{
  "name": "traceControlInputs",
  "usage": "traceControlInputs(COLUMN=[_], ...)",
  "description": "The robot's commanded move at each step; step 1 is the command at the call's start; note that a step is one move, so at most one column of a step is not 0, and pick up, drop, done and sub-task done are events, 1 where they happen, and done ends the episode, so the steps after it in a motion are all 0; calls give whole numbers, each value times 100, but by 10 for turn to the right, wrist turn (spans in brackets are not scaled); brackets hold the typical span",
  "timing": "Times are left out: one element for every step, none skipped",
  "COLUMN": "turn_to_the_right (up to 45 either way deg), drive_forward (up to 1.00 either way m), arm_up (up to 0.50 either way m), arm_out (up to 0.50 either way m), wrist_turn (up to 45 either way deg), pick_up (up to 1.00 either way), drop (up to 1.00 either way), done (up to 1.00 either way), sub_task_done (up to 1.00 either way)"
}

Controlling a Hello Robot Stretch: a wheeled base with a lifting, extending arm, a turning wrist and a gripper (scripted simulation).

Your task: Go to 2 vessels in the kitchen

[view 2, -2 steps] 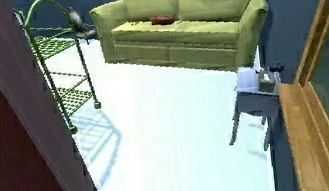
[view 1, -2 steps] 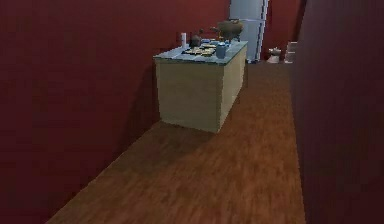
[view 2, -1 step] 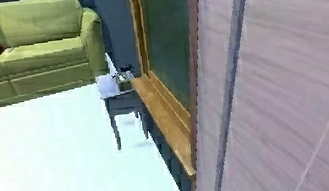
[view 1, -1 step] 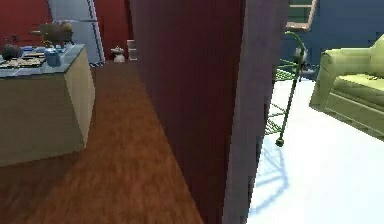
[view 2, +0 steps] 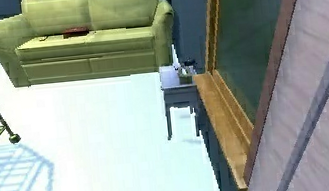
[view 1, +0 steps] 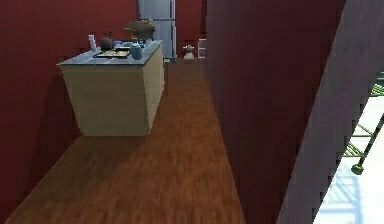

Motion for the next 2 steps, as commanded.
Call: traceControlInputs(turn_to_the_right=[0, 0], drive_forward=[5, 100], arm_up=[0, 0], arm_out=[0, 0], wrist_turn=[0, 0], pick_up=[0, 0], drop=[0, 0], done=[0, 0], sub_task_done=[0, 0])
